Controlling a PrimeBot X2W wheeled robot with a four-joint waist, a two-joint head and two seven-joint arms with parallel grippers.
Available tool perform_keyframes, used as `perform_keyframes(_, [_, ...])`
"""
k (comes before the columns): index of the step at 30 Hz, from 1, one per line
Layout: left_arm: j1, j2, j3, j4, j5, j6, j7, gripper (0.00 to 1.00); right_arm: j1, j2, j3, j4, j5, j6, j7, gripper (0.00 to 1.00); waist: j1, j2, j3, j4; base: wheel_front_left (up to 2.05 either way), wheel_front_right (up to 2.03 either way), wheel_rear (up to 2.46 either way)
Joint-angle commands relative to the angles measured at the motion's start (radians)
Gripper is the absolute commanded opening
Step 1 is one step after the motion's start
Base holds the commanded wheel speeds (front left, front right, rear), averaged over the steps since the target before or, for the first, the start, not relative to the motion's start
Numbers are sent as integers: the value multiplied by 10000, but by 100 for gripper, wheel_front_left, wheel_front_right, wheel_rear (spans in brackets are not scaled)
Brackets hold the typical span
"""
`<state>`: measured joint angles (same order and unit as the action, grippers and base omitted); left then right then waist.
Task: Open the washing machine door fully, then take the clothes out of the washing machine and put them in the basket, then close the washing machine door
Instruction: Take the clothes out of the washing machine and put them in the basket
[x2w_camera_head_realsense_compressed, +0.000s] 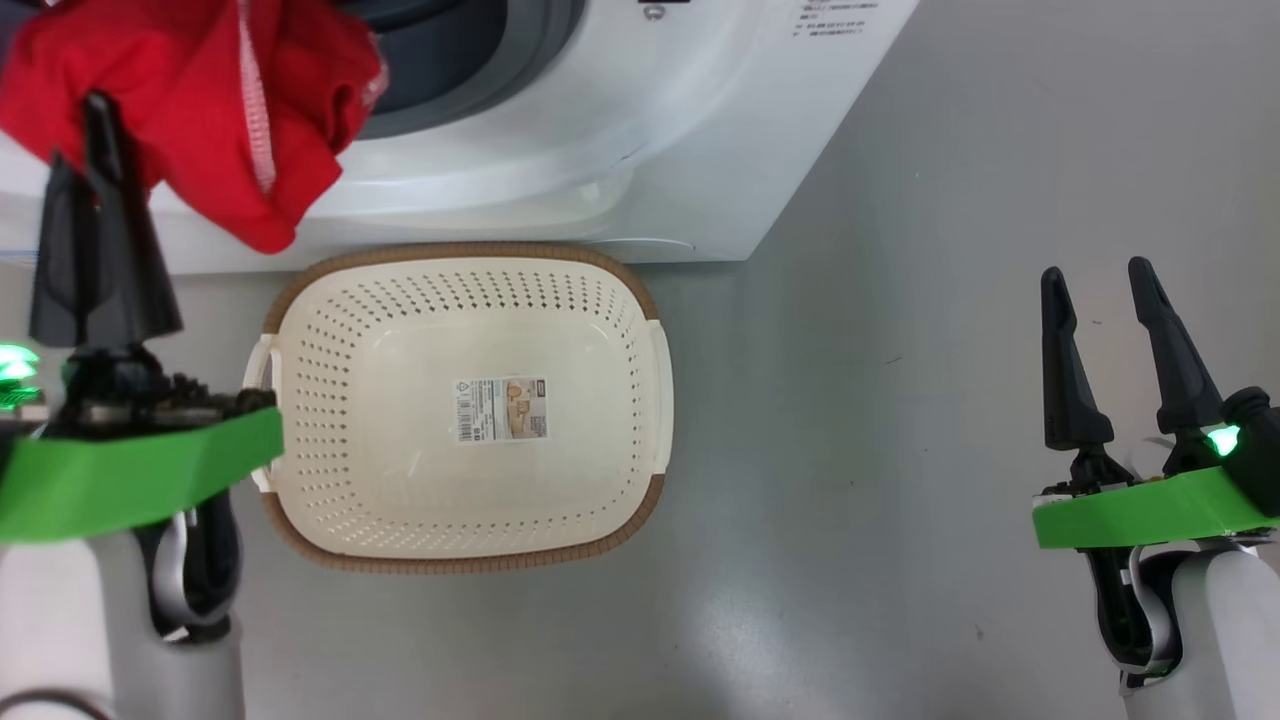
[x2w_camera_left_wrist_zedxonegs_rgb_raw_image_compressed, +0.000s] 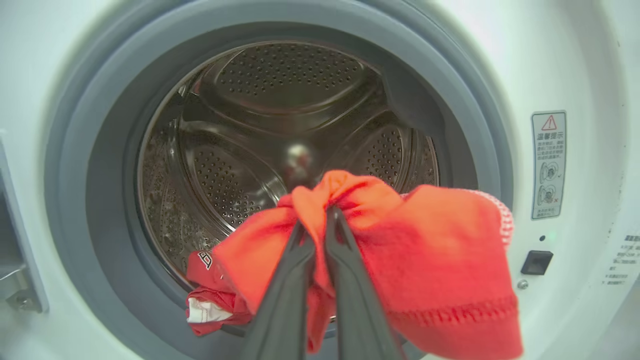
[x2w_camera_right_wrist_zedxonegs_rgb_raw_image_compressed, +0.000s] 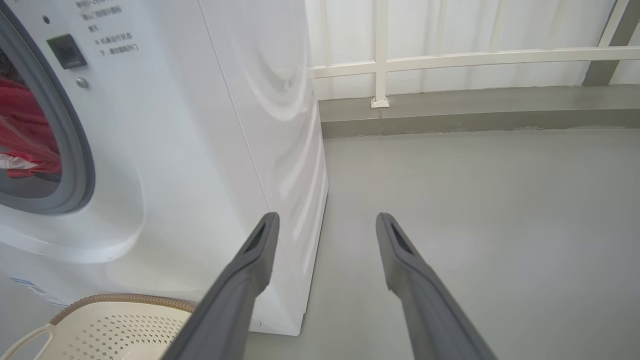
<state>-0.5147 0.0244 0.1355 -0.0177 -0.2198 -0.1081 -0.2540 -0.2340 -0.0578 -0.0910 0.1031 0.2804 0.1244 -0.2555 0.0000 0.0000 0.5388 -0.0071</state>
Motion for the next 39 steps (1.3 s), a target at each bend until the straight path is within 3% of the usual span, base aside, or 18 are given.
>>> perform_keyframes(1, [334, 261, 254, -662, -139, 136, -78, 0, 199, -90, 213, -226, -20, 63, -63, 100, 0, 0, 43, 13, 0, 0, 0])
perform_keyframes(10, [998, 259, -31, -3098, -285, 675, -78, 0, 65, -105, 176, -291, -18, 63, -63, 100, 0, 0, 285, 23, 0, 0, 0])
perform_keyframes(14, [1296, 259, -304, -2987, -341, 792, -78, 0, 9, -100, 147, -311, -21, 63, -63, 100, 0, 0, 386, 28, 0, 0, 0])
perform_keyframes(25, [1142, 258, -500, 502, -414, 540, -78, 0, -304, -32, 278, -338, 36, 63, -63, 100, 0, 0, 905, -172, 0, 0, 0])
perform_keyframes(39, [-841, 258, -505, 5037, 851, 204, -78, 0, -763, 51, 258, -429, 123, 63, -63, 100, 0, 0, 1821, -493, 0, 0, 0])
